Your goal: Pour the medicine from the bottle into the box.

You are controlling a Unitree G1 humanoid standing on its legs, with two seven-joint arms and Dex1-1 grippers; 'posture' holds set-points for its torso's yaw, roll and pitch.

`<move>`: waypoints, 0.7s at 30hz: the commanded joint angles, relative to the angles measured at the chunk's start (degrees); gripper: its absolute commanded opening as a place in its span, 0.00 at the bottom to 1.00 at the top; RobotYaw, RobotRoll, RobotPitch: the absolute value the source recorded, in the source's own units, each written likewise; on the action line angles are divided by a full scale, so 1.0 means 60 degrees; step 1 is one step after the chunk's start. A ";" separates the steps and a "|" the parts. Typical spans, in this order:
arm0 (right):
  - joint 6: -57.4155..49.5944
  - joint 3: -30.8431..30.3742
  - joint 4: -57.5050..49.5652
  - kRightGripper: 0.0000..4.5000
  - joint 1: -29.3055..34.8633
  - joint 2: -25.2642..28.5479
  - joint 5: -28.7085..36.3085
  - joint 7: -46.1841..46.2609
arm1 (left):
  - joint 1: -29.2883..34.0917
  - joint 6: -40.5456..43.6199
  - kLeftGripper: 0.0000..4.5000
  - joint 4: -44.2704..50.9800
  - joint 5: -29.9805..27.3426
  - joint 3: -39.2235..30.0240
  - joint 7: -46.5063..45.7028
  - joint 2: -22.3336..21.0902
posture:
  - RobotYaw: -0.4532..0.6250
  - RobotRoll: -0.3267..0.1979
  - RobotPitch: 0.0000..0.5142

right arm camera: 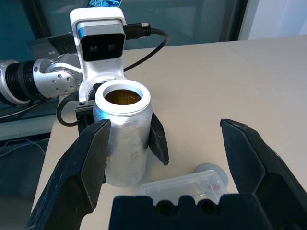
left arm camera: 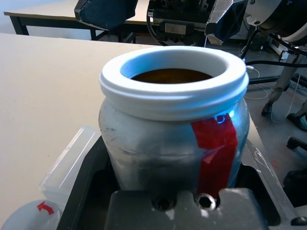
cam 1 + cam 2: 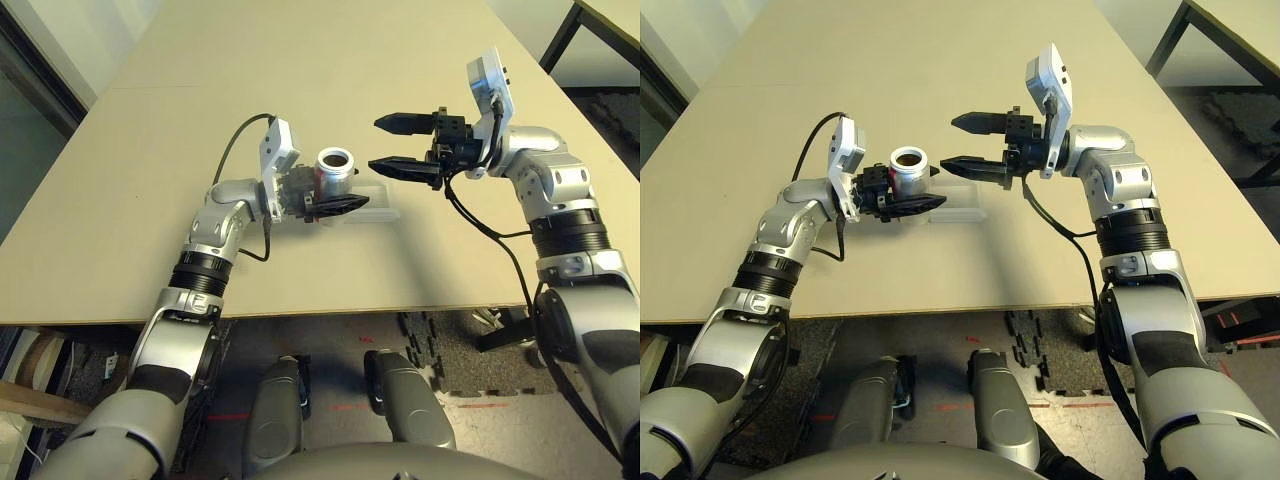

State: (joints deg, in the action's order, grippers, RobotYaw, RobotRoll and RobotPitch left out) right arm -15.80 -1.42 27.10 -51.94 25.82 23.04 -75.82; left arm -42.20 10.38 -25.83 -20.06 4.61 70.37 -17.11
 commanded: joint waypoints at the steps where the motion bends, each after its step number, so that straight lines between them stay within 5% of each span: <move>1: 0.0018 0.0089 -0.0098 1.00 0.0073 -0.0041 0.0056 0.0020 | -0.0097 -0.0082 0.63 -0.0092 0.0072 0.0025 0.0095 -0.0082 | 0.23 0.62 0.25; 21: 0.0087 0.0067 -0.0063 1.00 0.0087 -0.0088 0.0020 0.0026 | -0.0033 -0.0030 0.63 0.0026 0.0066 0.0042 0.0059 -0.0081 | 0.23 0.62 0.26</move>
State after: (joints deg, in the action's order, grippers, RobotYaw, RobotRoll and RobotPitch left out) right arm -15.42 -1.42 27.11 -51.94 25.46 23.03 -75.79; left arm -42.20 10.33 -25.83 -20.05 4.61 70.37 -17.12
